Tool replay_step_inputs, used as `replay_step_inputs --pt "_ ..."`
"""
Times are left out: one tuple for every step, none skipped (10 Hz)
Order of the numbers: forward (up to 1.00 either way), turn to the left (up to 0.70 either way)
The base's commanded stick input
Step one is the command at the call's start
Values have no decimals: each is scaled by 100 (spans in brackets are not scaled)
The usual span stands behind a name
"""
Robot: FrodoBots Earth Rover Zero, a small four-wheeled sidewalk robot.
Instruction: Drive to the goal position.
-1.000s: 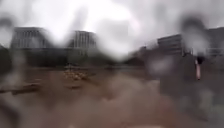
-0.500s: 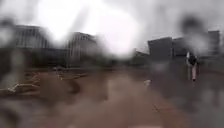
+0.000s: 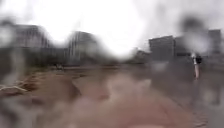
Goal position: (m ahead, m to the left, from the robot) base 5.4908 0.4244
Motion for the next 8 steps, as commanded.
replay_step_inputs --pt "100 0" --pt "100 0" --pt "100 0" --pt "100 0" --pt "100 0" --pt "100 0" --pt "100 0" --pt "100 0"
